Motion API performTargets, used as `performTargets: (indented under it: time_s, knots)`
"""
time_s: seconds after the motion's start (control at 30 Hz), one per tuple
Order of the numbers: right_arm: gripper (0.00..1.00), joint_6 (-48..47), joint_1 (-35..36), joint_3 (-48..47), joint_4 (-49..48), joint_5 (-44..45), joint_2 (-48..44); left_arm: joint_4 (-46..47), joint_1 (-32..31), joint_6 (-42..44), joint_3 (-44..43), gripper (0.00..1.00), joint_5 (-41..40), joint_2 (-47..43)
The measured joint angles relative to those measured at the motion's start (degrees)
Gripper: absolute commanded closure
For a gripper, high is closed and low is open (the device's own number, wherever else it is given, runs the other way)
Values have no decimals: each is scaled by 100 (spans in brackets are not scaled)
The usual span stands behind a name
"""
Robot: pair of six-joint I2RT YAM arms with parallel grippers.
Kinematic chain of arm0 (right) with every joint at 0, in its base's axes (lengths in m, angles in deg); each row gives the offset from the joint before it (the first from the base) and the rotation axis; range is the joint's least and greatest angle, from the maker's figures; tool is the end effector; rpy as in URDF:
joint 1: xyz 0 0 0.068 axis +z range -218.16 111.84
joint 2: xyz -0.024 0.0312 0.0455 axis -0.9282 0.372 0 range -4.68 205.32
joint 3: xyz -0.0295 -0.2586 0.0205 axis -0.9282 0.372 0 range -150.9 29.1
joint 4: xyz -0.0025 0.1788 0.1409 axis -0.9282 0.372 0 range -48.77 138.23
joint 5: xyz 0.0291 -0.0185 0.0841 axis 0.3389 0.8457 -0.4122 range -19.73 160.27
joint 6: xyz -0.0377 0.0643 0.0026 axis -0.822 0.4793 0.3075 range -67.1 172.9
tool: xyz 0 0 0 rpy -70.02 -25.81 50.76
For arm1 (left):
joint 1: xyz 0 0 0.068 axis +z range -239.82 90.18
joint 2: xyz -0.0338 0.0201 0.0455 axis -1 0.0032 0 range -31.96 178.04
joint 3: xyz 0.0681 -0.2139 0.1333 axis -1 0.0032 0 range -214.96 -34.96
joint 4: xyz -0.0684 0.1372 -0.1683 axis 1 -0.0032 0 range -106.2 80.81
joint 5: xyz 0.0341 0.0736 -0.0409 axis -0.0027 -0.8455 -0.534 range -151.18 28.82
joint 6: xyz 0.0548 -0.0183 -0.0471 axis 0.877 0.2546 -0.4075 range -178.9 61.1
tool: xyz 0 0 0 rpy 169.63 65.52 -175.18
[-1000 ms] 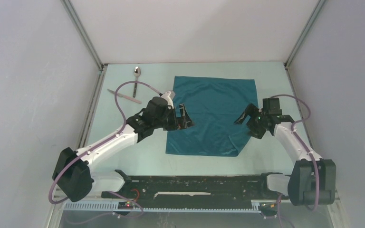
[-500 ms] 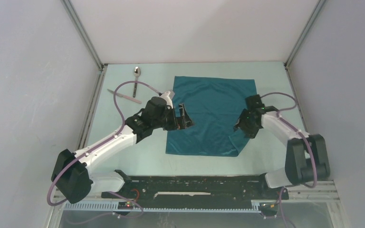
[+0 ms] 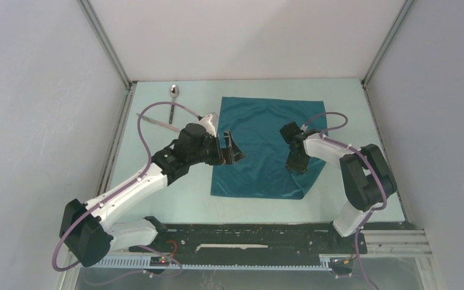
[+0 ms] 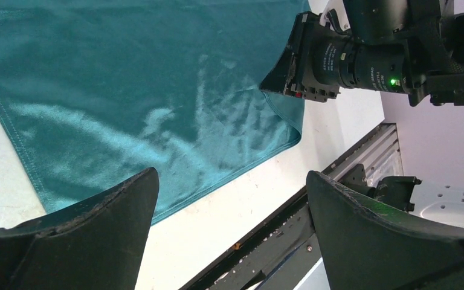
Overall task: Fold the napkin into a case and place the utensils inside
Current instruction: Flatten out the crumpled napkin at the center of the board.
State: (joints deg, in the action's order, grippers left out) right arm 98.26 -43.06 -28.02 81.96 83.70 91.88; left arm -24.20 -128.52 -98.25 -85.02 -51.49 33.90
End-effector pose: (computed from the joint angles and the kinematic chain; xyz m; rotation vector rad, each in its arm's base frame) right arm 0.2515 0.1017 0.1447 0.5323 2.8143 -0.1333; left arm 0.1889 -0.1648 0.2749 0.0961 2.2601 -0.9570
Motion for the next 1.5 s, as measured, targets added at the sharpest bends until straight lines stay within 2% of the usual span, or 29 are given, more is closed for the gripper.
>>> performTargets:
  time_s: [0.07,0.2,0.23,0.3,0.33,0.47,0.63,0.67,0.73,0.77,0.8,0.93,1.07,1.2,1.33,1.37,1.5]
  knots:
    - [58,13,61,-103,68,94,87,-20,2,35,4,0,0,0]
    - [62,24,179,-232,227,299,184,-57,15,42,9,0,0,0]
    - [68,35,212,-234,234,350,190,-57,17,42,13,0,0,-4]
    - [88,76,262,-236,262,426,190,-57,24,44,24,0,-2,-7]
    - [91,98,275,-236,299,455,184,-59,26,44,31,0,-2,-7]
    - [91,278,293,-201,557,616,-26,-68,35,55,74,0,-2,-7]
    - [91,433,153,162,704,793,-848,-61,59,81,79,0,0,-7]
    - [85,435,79,315,706,811,-1040,-63,61,83,79,0,0,-7]
    - [56,343,-105,612,702,791,-1342,-61,63,83,79,0,2,-7]
    - [48,291,-149,693,699,782,-1405,-61,63,83,79,0,0,-7]
    - [46,188,-173,732,704,780,-1425,-59,63,83,81,0,0,-7]
    - [48,-127,125,667,459,673,-1244,-55,63,81,157,0,2,-15]
    - [58,-295,216,575,131,487,-872,-57,63,81,192,0,11,-48]
    - [51,-437,216,575,-166,299,-621,-55,85,85,199,0,17,-129]
    - [51,-549,229,568,-337,208,-503,-57,125,85,199,0,17,-131]
    - [53,-564,227,564,-348,205,-494,-52,127,85,199,0,17,-131]
    - [76,-605,227,481,-365,184,-398,-52,138,85,199,0,24,-131]
